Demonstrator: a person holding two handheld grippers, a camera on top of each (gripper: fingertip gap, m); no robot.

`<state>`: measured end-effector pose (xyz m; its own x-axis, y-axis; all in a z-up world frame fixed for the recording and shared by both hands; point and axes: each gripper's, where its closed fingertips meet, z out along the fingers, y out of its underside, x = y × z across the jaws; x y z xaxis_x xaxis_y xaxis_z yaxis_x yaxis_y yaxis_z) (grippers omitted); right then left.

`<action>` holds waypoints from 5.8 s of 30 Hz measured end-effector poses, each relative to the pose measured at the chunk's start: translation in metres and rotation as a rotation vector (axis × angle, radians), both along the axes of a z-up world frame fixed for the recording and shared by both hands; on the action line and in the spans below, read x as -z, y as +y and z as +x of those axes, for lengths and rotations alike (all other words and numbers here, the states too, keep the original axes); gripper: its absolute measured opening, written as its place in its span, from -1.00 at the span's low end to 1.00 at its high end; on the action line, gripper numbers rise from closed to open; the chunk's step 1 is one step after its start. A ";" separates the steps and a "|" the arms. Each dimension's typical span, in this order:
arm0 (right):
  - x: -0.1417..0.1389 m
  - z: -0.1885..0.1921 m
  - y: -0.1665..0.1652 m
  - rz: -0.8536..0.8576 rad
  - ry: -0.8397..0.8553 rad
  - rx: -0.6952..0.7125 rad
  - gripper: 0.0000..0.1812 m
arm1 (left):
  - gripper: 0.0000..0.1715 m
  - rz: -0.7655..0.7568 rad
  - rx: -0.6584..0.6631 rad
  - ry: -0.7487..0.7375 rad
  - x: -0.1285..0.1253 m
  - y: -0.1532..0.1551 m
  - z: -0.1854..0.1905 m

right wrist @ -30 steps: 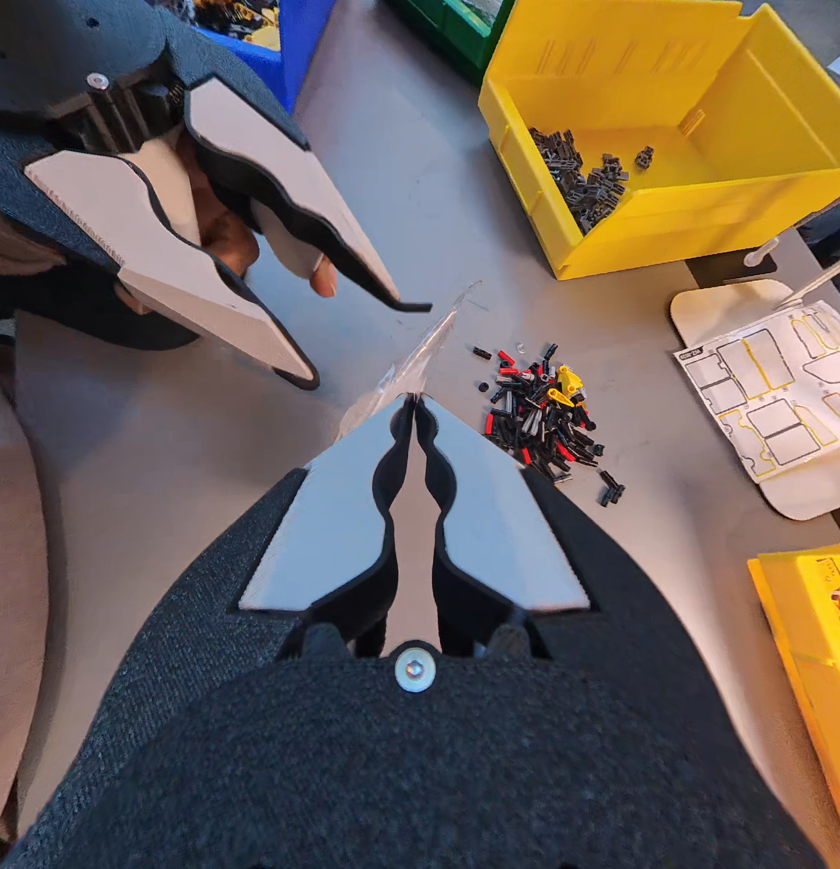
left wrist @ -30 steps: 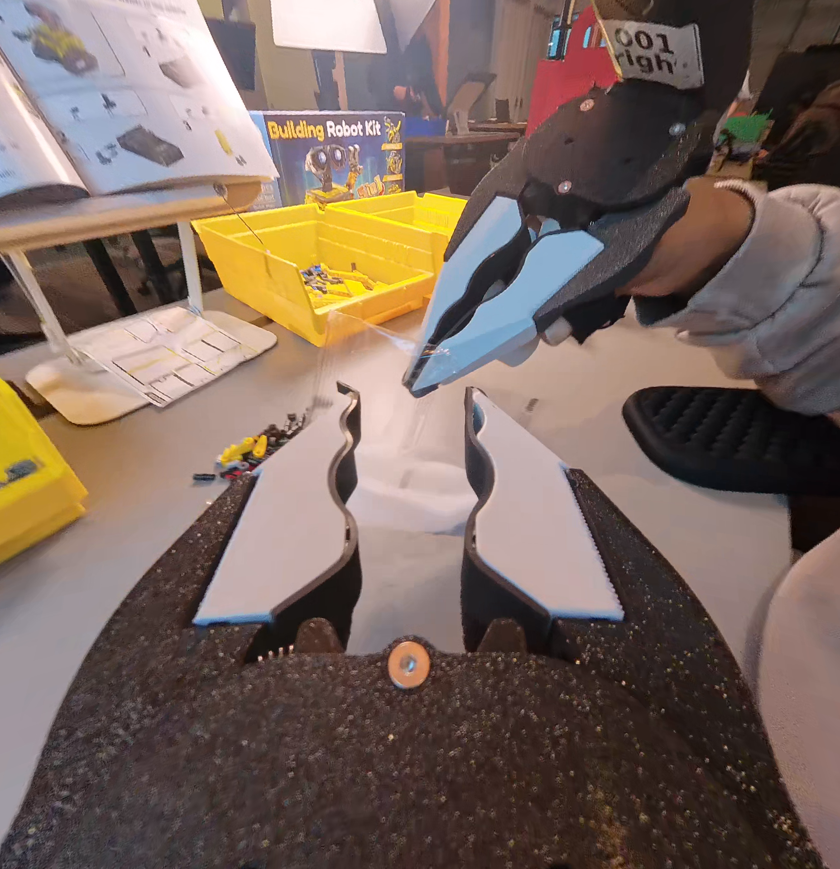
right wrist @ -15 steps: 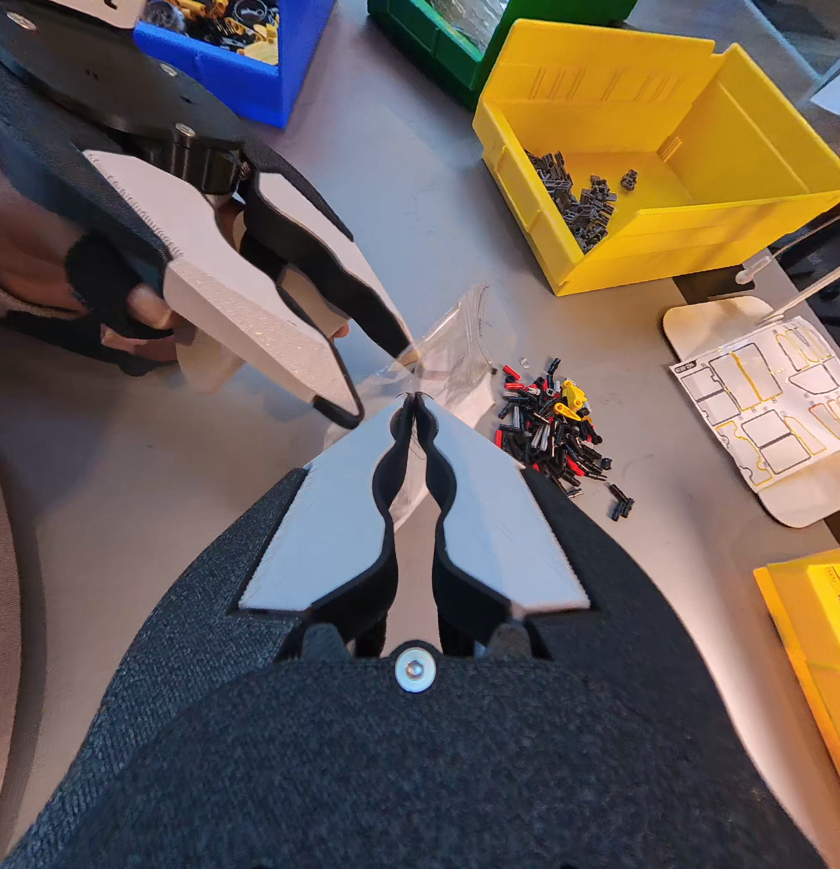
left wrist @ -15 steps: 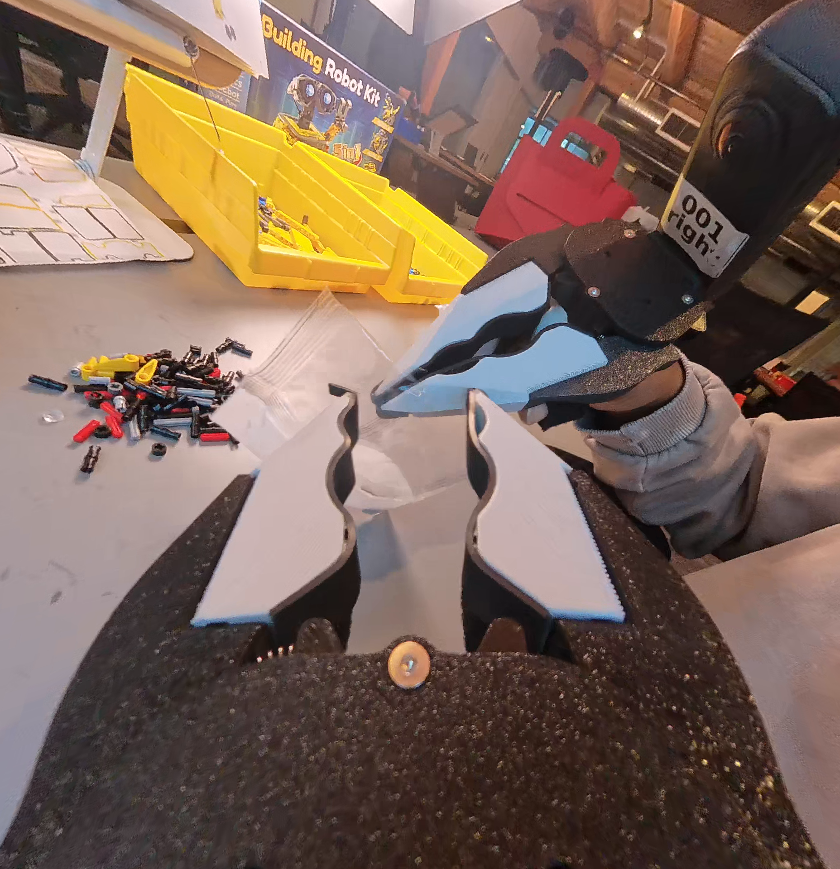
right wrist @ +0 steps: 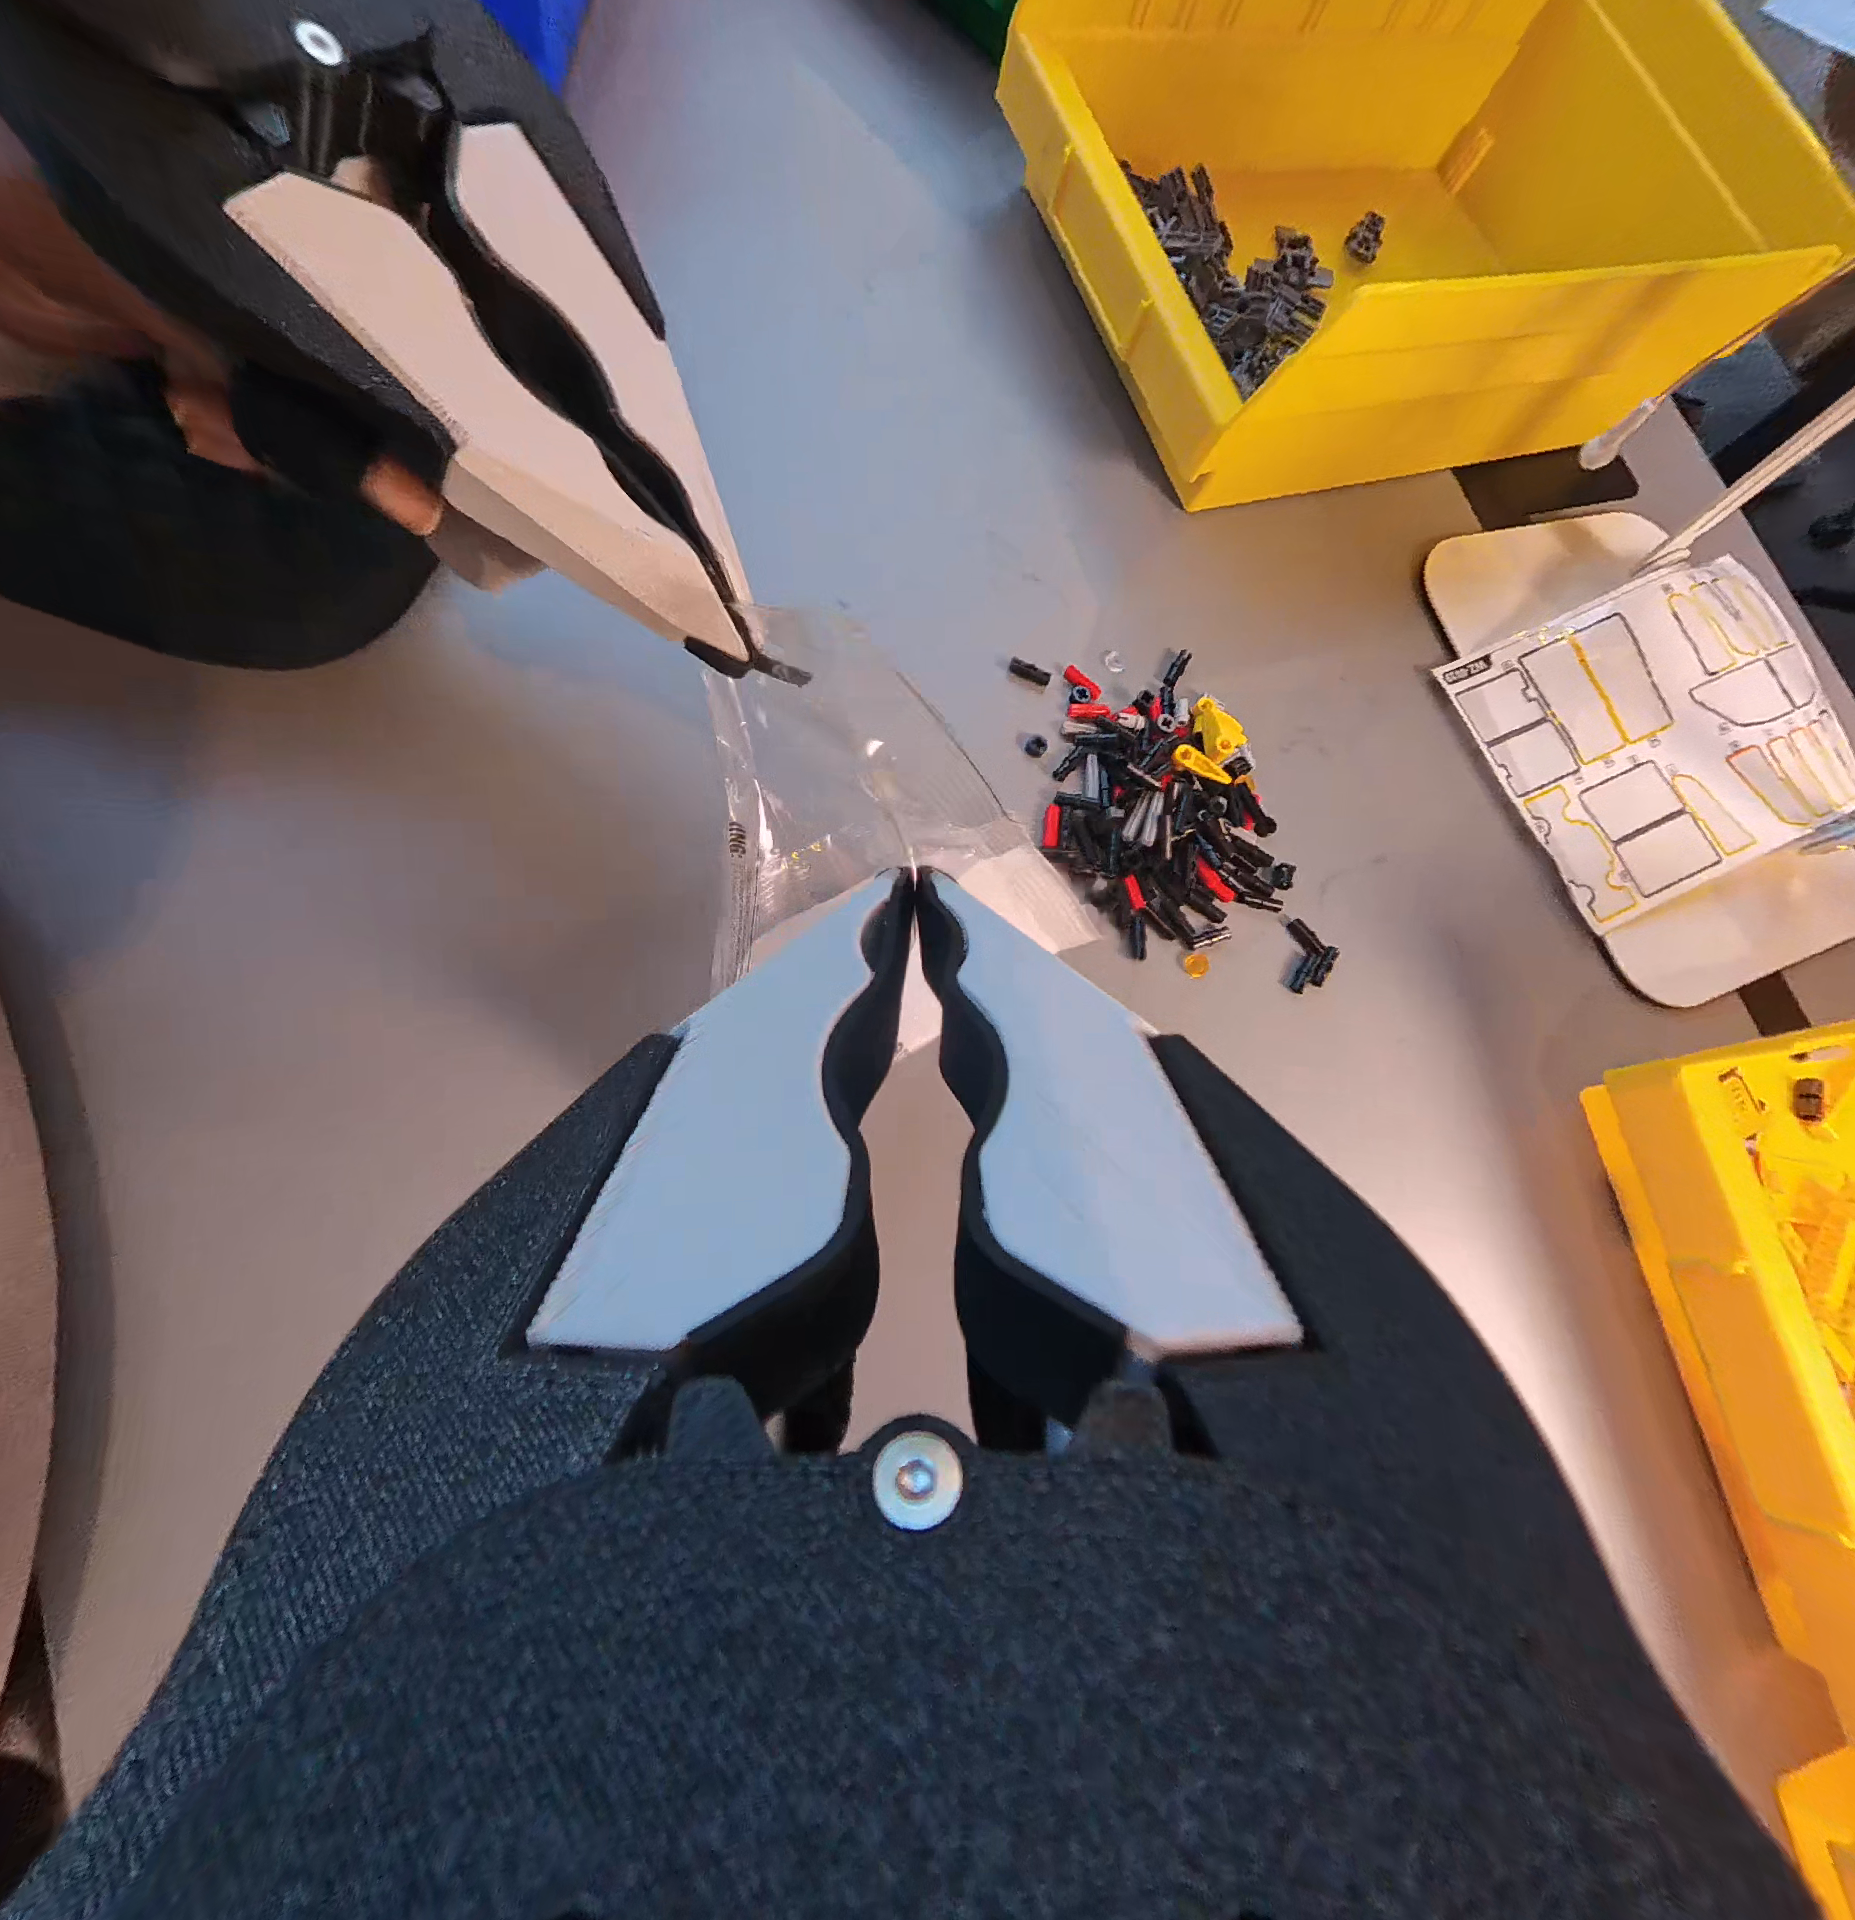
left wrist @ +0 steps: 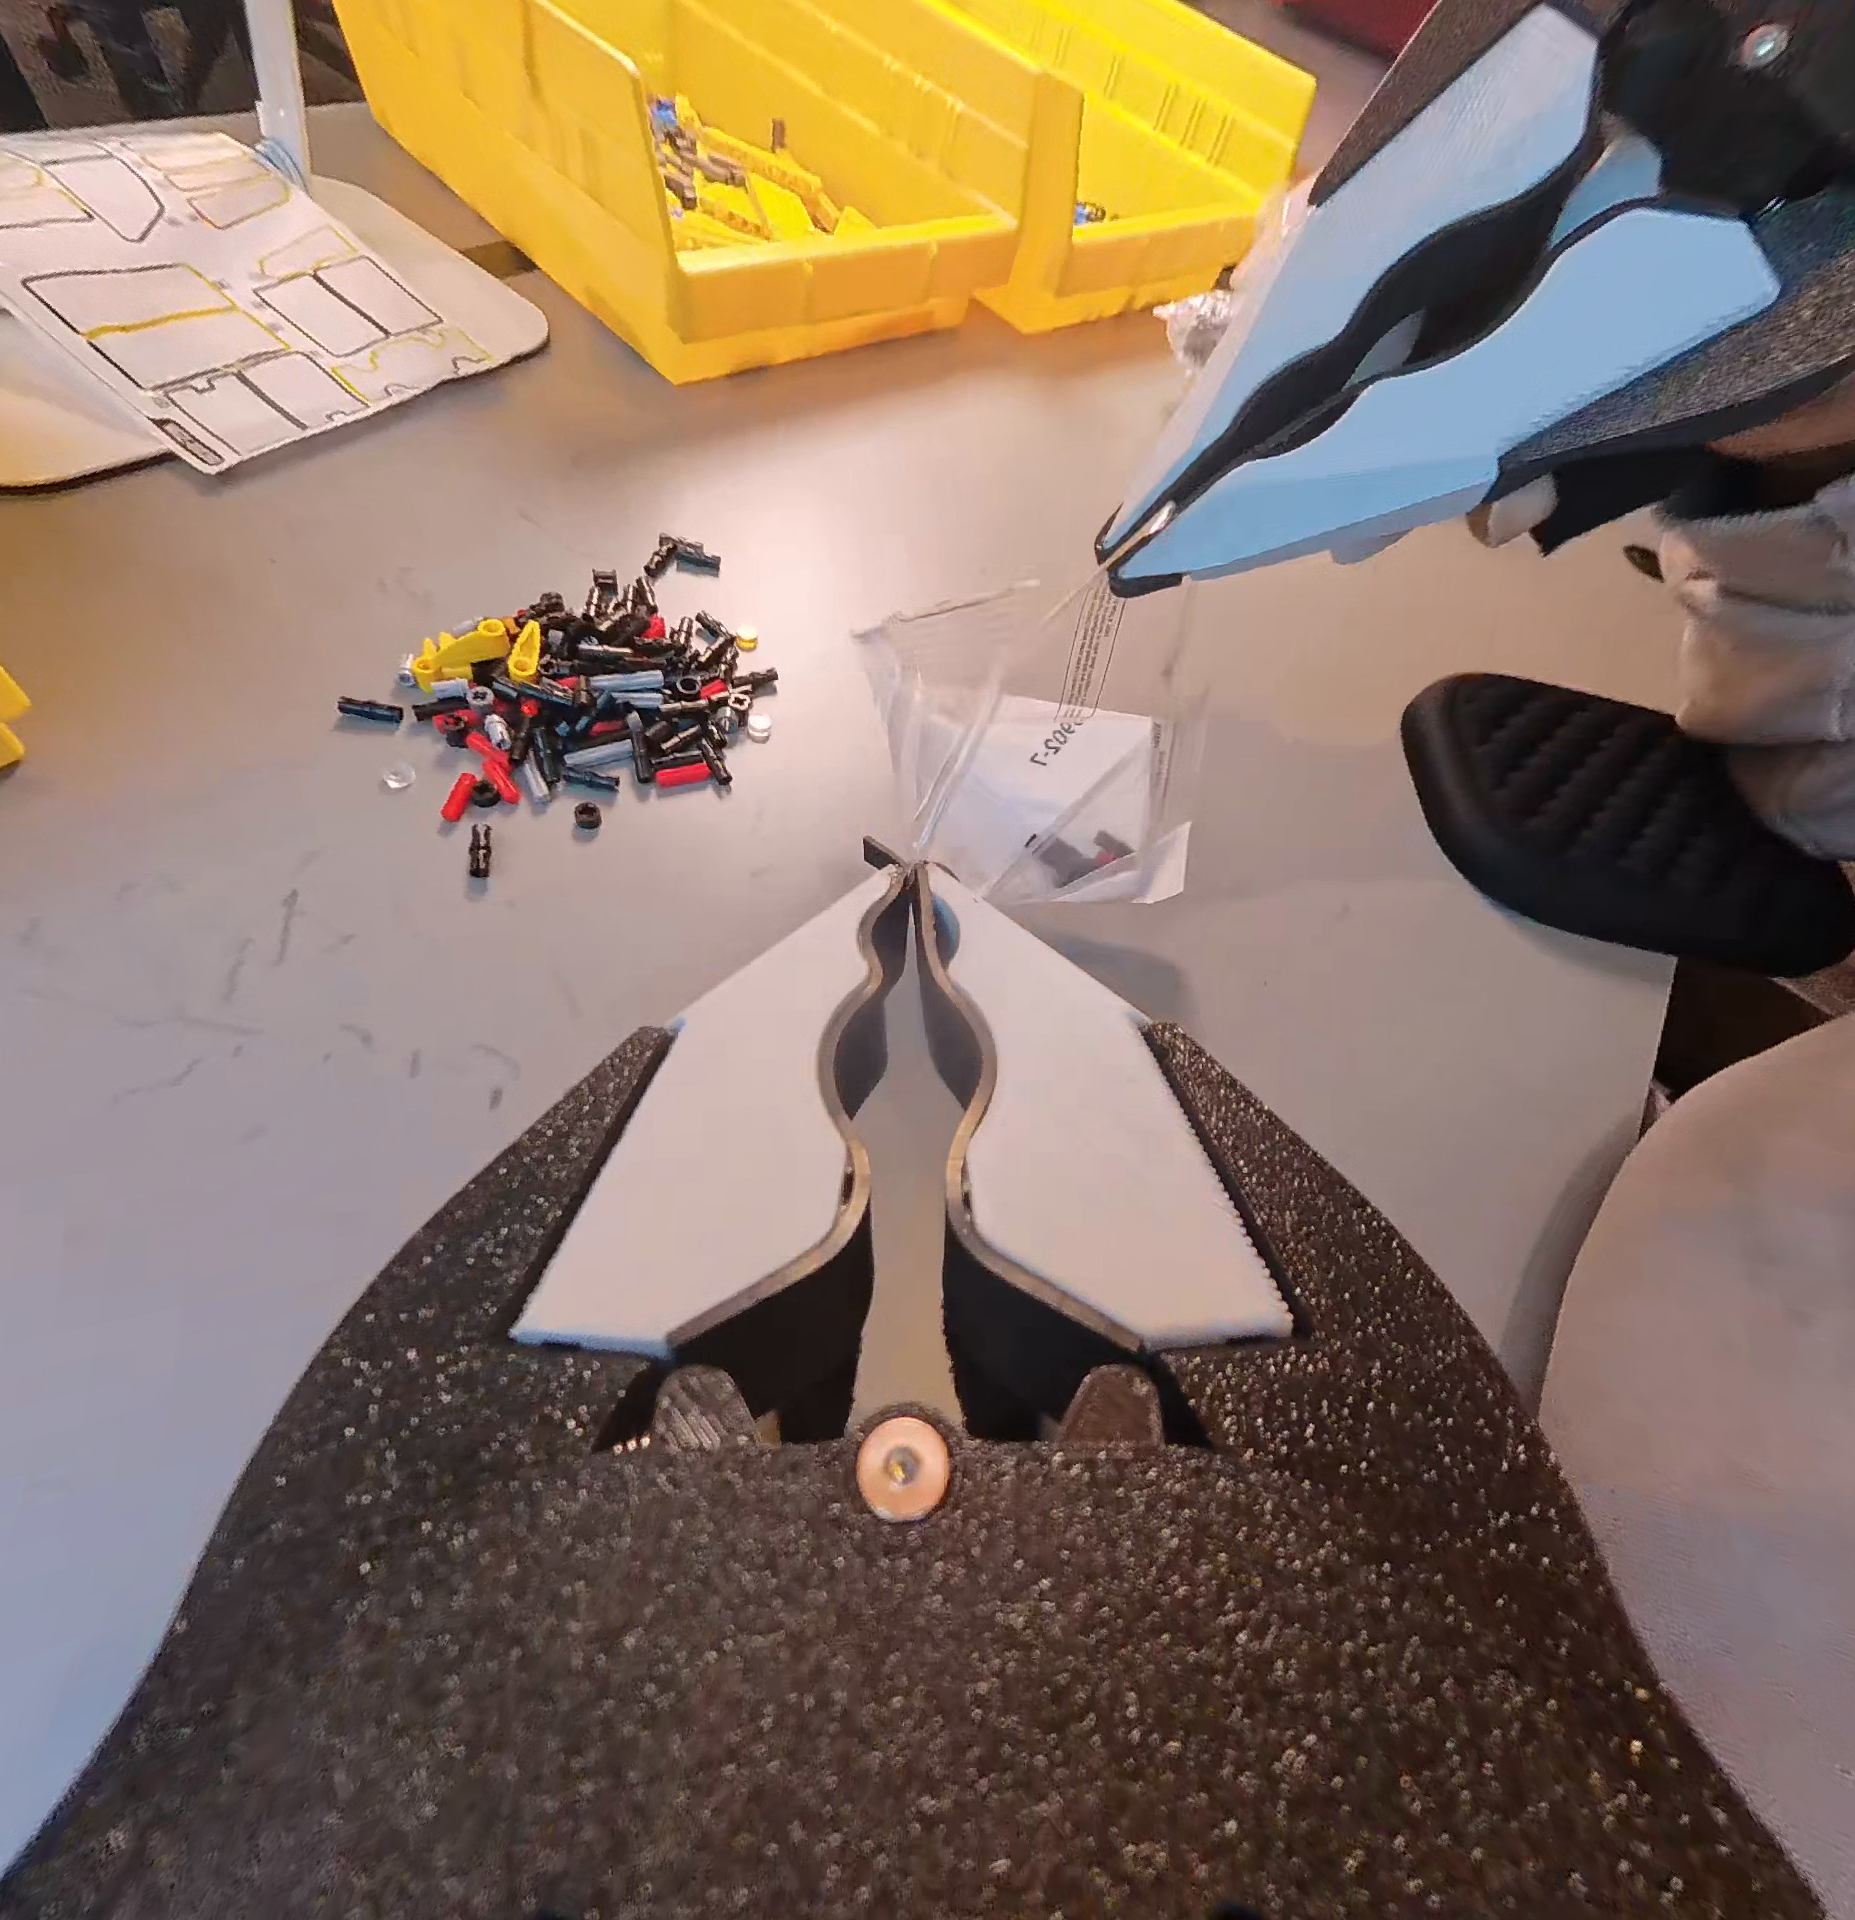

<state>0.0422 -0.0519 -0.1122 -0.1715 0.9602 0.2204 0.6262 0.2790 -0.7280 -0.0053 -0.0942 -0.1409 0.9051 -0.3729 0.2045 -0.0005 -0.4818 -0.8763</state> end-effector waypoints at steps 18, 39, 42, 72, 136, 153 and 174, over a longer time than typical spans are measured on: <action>-0.005 0.016 -0.008 -0.166 0.170 -0.086 -0.54 | -0.60 0.114 -0.040 0.016 -0.021 -0.015 -0.055; 0.007 0.067 -0.019 -0.275 0.533 0.557 -0.32 | 0.00 0.345 -0.440 0.273 -0.032 -0.062 -0.003; 0.020 0.090 -0.021 -0.159 0.430 0.592 -0.10 | 0.02 0.249 -0.450 0.244 -0.014 -0.076 -0.005; 0.027 0.105 -0.020 -0.142 0.430 0.593 0.04 | 0.25 0.226 -0.477 -0.064 -0.003 -0.087 -0.017; 0.023 0.102 -0.024 -0.200 0.472 0.569 -0.15 | 0.11 0.304 -0.511 -0.133 -0.015 -0.092 -0.022; -0.046 0.048 -0.160 -0.350 0.656 -0.037 -0.85 | -0.77 0.137 -0.339 0.268 0.003 -0.041 0.007; -0.047 -0.006 -0.189 -0.260 0.483 -0.008 -1.00 | -1.00 0.165 -0.560 1.087 -0.025 0.015 -0.059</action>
<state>0.0358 -0.2404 -0.0651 -0.1173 0.9926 0.0314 0.2022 0.0548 -0.9778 -0.0646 -0.0793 -0.1162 0.6187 0.1704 -0.7669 -0.5960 -0.5341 -0.5996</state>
